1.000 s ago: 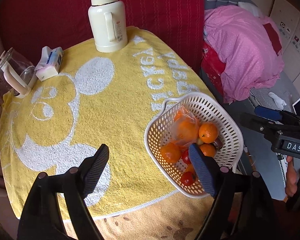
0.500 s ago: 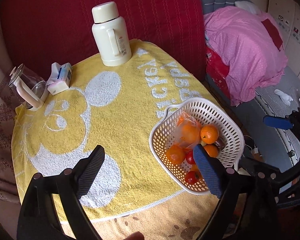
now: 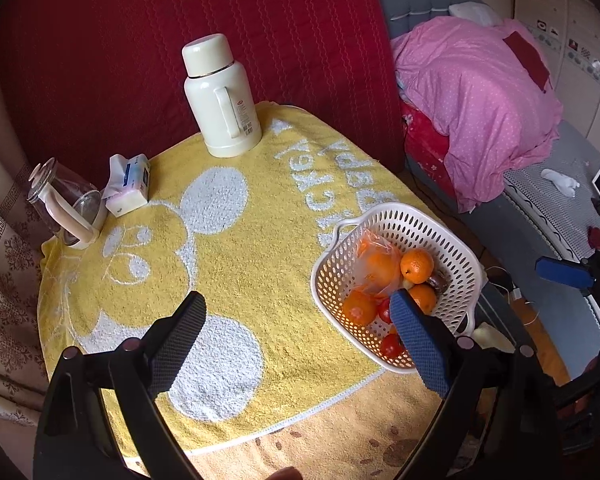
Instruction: Organize fruits
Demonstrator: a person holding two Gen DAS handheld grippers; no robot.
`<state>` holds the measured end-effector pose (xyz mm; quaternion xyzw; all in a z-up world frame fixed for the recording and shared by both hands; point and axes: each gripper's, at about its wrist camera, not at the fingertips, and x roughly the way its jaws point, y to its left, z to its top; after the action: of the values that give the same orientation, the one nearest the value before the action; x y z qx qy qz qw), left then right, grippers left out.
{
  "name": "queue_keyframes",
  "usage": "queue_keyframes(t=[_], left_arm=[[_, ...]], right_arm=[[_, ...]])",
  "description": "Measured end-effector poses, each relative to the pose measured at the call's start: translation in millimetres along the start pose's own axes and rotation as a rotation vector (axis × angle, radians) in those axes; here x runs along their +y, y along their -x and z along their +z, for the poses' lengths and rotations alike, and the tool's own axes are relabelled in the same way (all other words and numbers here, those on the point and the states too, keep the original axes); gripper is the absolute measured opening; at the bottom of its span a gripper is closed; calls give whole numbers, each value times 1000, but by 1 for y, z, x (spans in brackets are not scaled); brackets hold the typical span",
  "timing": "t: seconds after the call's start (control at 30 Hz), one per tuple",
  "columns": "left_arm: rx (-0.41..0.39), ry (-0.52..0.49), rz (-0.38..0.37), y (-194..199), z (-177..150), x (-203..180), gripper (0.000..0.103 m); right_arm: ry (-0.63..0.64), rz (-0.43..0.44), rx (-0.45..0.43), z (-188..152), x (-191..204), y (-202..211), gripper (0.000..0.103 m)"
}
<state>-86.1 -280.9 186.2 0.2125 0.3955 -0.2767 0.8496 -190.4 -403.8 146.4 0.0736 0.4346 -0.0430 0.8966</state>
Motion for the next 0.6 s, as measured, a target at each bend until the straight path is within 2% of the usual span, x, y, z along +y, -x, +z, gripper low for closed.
queue_keyframes(t=[0.2,0.6], left_arm=[[-25,-51,-13,18,-13,6,92],[-45,-55,-93,33,-27,20,92]], right_arm=[[-35,-58,-10,-12,22,15,96],[-102,-170,-51,-19,48,40,96]])
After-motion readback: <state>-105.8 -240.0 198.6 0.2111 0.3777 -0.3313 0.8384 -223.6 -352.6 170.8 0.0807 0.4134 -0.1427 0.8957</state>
